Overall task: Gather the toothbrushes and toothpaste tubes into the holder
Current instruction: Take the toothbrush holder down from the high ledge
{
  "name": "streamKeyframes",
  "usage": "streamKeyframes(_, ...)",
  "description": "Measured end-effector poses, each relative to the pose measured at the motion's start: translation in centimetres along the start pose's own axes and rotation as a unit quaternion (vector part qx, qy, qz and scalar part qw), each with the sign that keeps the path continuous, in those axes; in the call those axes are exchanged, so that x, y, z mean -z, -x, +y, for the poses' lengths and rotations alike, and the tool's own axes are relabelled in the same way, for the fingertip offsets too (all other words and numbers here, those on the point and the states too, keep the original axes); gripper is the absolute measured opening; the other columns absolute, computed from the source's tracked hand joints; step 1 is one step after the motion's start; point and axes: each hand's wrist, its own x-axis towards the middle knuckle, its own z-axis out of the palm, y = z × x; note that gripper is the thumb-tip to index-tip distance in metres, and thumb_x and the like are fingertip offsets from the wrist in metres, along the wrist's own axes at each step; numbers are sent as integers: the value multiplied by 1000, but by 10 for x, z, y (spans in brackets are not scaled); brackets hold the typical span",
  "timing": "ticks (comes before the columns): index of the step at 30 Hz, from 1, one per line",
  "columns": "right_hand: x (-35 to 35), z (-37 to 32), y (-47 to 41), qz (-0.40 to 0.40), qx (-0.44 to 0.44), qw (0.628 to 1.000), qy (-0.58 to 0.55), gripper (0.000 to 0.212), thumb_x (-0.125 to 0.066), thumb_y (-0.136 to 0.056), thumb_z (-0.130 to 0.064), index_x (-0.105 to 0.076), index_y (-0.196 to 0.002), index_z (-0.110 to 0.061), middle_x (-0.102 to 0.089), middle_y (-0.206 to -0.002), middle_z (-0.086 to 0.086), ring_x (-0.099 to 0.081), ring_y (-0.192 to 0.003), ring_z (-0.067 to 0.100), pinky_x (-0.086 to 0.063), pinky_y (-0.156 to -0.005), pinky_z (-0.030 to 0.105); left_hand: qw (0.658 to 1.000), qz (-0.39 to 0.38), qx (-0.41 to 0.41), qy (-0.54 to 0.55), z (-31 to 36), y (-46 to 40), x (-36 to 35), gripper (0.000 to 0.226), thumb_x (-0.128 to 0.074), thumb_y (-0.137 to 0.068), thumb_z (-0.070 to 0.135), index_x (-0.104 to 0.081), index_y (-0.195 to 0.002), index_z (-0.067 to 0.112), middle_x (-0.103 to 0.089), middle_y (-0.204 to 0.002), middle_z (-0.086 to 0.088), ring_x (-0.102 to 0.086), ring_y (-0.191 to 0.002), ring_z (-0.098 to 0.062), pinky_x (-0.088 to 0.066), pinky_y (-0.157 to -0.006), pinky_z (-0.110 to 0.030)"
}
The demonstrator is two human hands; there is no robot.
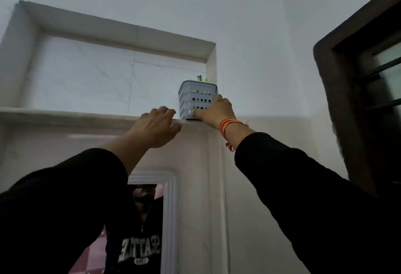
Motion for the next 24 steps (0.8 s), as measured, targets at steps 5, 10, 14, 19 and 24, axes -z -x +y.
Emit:
streamKeyframes(5, -27, -12, -27, 57, -40, 997, 11, 97, -80, -71, -57, -38, -143, -6, -47, -134, 15, -55, -122, 33, -50, -97, 37, 1000, 5, 6, -18, -12, -11, -28, 49, -27, -105, 48, -51, -139, 21, -58, -138, -5, -50, -128, -28, -28, -110, -43)
streamKeyframes(10, -42, -29, -43, 107, -81, 991, 16, 117, -83, -55, -68, -38, -143, -6, -51, -133, 12, -54, -121, 29, -47, -89, 35, 1000, 1, -15, 2, -22, -13, -29, 51, -29, -104, 51, -44, -146, 26, -52, -148, -1, -43, -137, -24, -21, -115, -40)
streamKeyframes(14, -52, -31, -45, 91, -102, 989, -65, 128, -86, -48, -64, -30, -149, -8, -53, -138, 11, -57, -123, 31, -53, -101, 42, 999, -21, -36, -21, -25, -12, -30, 66, -26, -100, 62, -30, -155, 26, -39, -157, 0, -33, -144, -24, -16, -120, -42)
streamKeyframes(19, -34, -31, -34, 84, -102, 987, -96, 120, -84, -48, -71, -40, -141, -8, -56, -132, 10, -60, -115, 27, -52, -82, 33, 998, -18, -56, -29, -26, -5, -31, 72, -23, -100, 65, -20, -160, 26, -30, -163, 0, -24, -151, -23, -10, -122, -41)
streamKeyframes(24, -6, -39, -12, 69, -102, 985, -118, 115, -88, -57, -60, -33, -142, -8, -46, -129, 11, -48, -98, 24, -47, -75, 35, 997, -43, -59, 24, -30, 0, -22, 74, -25, -100, 65, -18, -161, 25, -23, -167, -1, -14, -156, -21, -5, -126, -43)
